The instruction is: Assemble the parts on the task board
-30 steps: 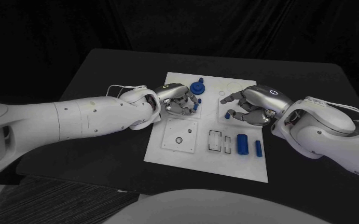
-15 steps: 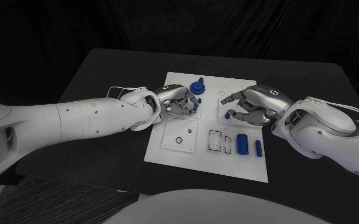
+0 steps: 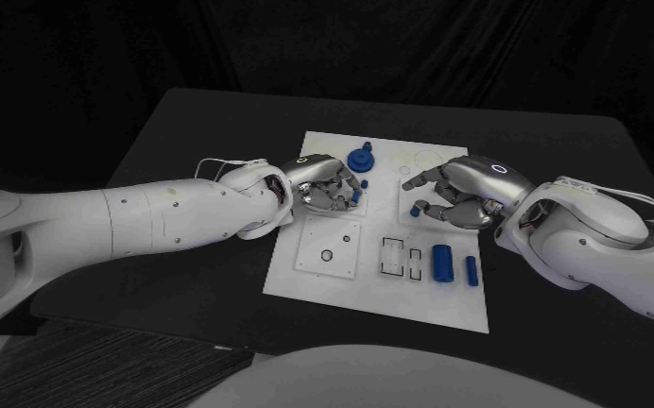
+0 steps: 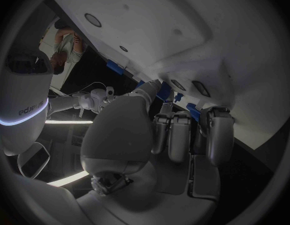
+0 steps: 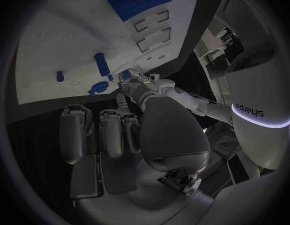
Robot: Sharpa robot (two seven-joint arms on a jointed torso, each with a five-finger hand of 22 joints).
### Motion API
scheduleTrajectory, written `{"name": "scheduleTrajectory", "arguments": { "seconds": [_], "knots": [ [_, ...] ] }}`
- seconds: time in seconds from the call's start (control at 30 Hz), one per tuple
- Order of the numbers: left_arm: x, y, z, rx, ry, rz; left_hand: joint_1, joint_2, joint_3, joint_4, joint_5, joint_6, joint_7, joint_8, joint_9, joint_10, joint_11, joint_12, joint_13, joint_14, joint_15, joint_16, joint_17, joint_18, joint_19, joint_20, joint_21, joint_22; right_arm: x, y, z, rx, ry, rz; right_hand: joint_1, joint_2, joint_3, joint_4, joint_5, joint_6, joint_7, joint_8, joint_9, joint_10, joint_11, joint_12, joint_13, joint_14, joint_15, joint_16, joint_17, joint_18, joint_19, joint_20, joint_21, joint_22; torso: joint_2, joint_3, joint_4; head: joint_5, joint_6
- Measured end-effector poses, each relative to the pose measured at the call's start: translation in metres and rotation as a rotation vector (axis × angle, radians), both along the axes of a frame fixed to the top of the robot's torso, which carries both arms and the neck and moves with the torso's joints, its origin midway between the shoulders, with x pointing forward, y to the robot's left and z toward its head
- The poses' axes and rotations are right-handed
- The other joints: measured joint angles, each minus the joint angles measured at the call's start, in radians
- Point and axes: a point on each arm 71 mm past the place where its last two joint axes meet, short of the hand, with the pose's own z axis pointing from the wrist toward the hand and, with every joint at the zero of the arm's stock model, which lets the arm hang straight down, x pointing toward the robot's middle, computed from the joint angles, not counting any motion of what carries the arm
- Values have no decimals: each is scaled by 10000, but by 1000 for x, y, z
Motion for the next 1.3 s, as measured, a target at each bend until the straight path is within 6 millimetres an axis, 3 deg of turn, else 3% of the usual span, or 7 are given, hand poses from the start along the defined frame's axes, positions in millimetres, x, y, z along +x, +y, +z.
{"name": "scheduleTrajectory", "arguments": {
  "seconds": [0.37, 0.7, 1.3],
  "knots": [
    [0, 1, 0, 10, 22, 18, 0, 0, 0, 0, -141, -50, 50, -107, -37, 33, 32, 0, 0, 38, 38, 0, 8, 0, 0, 0, 0, 0, 0, 0, 0, -12, 12, -3, 0, 0, 0, 0, 0, 68, 3, 0, 7, 0, 1, 0, 0, 0, 0, 0, 0, 0, 0, 0, 0, -1, -1, 4, -4, 1, 0],
    [0, 1, -1, 59, 91, 47, -80, -80, -181, 71, -716, -477, 167, -285, -171, 35, 107, 0, 0, 39, 110, 0, 7, 1, 1, 76, -75, -1, 0, 0, 0, -27, 25, -7, 0, 0, 29, -29, 0, 68, 3, 0, 5, 0, 1, 0, 0, 0, 0, 0, 0, 0, 0, 0, 0, 0, -1, 7, -5, 12, 0],
    [1, 1, -1, 90, 144, 73, -120, -120, -235, 69, -831, -714, 209, -347, -240, 35, 107, 0, 0, 39, 109, 0, 5, 1, 1, 75, -75, 0, 0, 0, 0, -47, 45, -10, 0, 0, 56, -56, 0, 67, 4, 0, 4, 0, 1, 0, 0, 0, 0, 0, 0, 0, 0, 0, 0, 6, 2, 7, -5, 7, 0]
  ]
}}
